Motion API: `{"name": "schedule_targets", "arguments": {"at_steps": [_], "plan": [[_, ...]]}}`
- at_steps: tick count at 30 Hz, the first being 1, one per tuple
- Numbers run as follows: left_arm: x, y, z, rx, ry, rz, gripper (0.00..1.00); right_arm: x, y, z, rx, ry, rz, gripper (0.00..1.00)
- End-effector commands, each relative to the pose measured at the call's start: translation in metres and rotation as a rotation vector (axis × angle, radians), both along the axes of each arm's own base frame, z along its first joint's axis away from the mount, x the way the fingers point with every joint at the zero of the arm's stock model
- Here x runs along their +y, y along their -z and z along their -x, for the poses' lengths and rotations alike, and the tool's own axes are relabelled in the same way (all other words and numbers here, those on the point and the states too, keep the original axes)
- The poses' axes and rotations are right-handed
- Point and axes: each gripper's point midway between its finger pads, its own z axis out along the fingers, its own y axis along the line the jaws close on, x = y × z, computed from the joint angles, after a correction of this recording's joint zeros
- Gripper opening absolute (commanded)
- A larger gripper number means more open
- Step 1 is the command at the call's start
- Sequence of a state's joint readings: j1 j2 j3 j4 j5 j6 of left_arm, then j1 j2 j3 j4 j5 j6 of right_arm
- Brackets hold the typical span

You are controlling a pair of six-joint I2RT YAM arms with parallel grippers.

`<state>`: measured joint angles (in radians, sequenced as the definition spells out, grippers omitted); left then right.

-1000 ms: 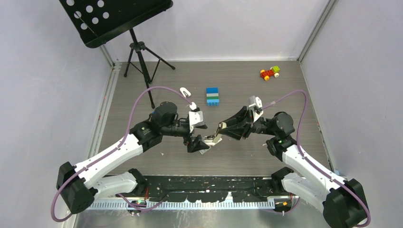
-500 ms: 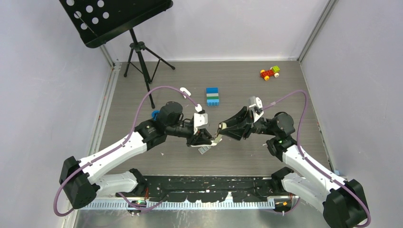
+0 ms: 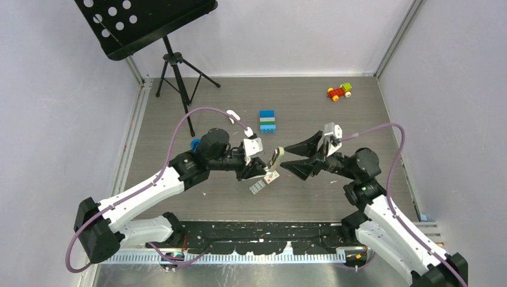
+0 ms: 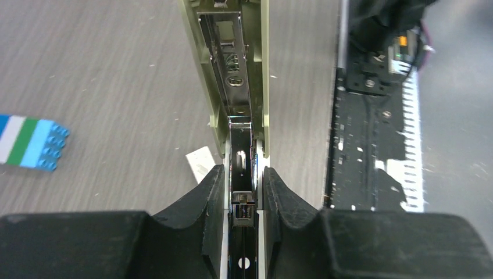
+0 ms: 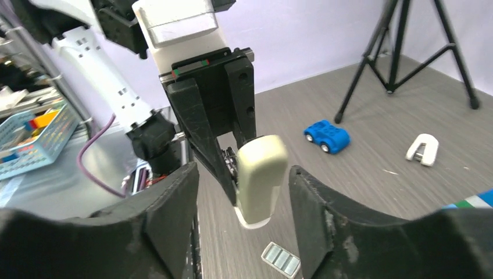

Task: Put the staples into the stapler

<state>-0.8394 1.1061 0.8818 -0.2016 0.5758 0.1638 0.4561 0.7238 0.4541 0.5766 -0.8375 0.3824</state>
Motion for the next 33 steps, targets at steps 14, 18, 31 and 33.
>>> {"name": "schedule_targets", "arguments": {"at_steps": [14, 18, 31, 33], "plan": [[-0.008, 0.034, -0.141, 0.005, -0.735, 0.103, 0.00, -0.159, -0.011, -0.015, 0.221, 0.959, 0.033, 0.87], [-0.025, 0.059, -0.159, 0.026, -0.784, 0.086, 0.00, -0.187, -0.012, -0.005, 0.198, 1.069, -0.028, 0.92], [-0.061, 0.107, -0.180, -0.017, -0.842, 0.082, 0.00, -0.192, 0.002, -0.003, 0.146, 1.092, -0.023, 0.92], [-0.065, 0.112, -0.181, -0.015, -0.844, 0.082, 0.00, -0.192, 0.003, -0.003, 0.144, 1.087, -0.025, 0.92]]}}
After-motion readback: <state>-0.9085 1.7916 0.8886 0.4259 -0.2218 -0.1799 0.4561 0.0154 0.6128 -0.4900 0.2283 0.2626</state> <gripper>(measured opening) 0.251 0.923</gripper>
